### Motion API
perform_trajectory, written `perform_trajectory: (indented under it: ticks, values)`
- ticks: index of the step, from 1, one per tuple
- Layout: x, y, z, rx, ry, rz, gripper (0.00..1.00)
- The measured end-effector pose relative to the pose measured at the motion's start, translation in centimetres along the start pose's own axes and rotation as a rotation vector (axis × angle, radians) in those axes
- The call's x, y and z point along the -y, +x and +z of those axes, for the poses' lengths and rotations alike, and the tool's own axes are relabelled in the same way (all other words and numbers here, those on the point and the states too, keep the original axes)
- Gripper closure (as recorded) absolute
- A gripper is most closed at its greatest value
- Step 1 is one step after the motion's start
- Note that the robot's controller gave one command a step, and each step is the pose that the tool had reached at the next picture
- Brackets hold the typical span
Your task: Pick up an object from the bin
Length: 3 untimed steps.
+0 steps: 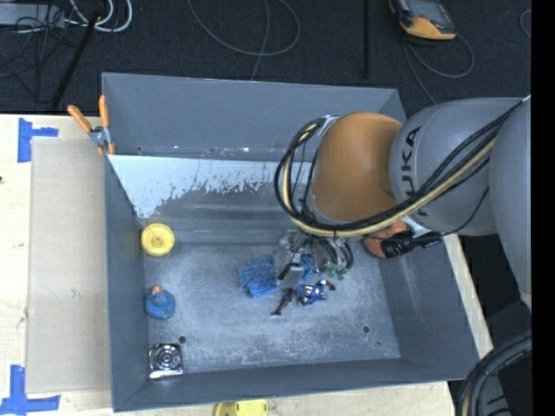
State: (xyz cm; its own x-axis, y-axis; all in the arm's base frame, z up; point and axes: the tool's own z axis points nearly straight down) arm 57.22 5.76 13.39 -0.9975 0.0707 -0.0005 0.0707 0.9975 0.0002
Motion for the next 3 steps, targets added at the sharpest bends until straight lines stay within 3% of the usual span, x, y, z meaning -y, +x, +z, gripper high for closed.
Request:
perform_trajectory:
  ticks: [1, 2, 3]
  values:
    - [0.0, 0.0, 0.0, 0.0, 0.0, 0.0, 0.0]
    - [0.0, 0.0, 0.0, 0.0, 0.0, 0.001, 0.0]
    - [3.2, 5.4, 6.3, 0.005, -0.001, 0.009, 1.0]
